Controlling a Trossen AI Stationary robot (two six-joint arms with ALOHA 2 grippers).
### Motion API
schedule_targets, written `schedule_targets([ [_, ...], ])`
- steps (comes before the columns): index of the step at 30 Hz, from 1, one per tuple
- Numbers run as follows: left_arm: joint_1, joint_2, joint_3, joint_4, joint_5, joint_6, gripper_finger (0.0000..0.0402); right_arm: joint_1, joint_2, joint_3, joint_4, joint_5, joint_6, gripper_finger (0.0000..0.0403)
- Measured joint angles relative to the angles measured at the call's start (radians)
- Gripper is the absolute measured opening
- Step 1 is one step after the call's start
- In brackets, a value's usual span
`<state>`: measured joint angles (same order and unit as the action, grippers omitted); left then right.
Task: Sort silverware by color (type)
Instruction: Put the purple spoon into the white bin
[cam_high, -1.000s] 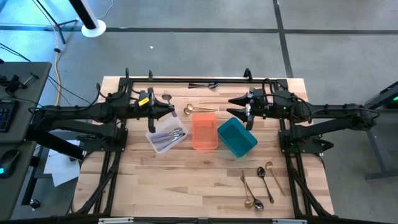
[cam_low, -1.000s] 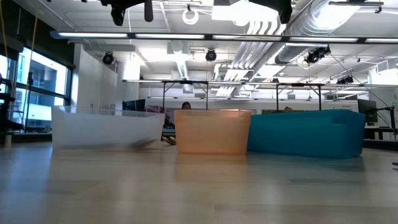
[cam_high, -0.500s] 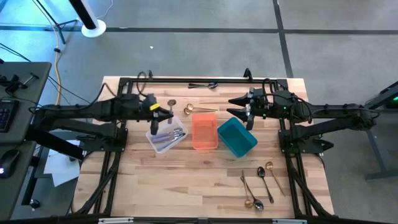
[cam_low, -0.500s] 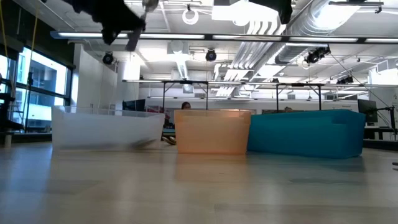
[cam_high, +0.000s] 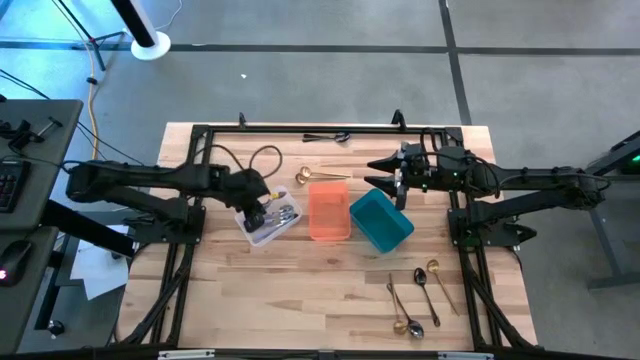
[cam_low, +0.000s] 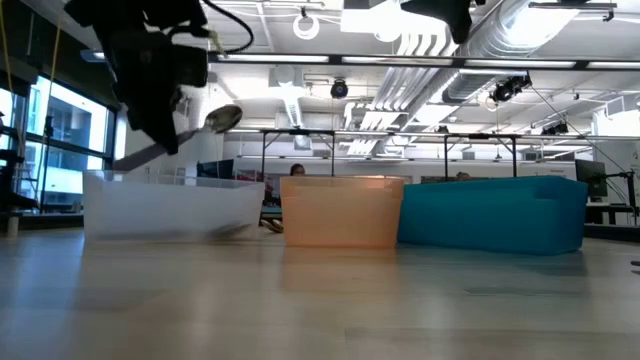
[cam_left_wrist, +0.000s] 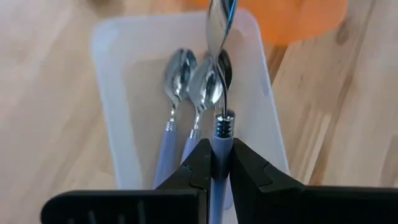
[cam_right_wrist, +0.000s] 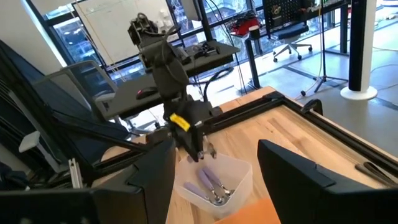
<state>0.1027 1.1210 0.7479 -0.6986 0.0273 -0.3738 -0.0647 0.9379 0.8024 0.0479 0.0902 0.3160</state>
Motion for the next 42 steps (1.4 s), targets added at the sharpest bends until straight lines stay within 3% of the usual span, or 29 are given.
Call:
schedule_targets([
  [17, 0.016, 0.235, 0.000, 0.005, 0.061, -0.036, 0.0017, 0.000, 0.062, 0.001, -0.007, 0.003, 0.024, 0.0212],
  [26, 0.013, 0.332, 0.000, 0.005, 0.071, 0.021, 0.0019, 0.000, 0.090, 0.001, 0.056, -0.003, 0.020, 0.0212],
  [42, 0.013, 0.398, 0.004, 0.009, 0.053, 0.038, 0.0038, 0.000, 0.090, 0.001, 0.076, -0.001, 0.024, 0.0212],
])
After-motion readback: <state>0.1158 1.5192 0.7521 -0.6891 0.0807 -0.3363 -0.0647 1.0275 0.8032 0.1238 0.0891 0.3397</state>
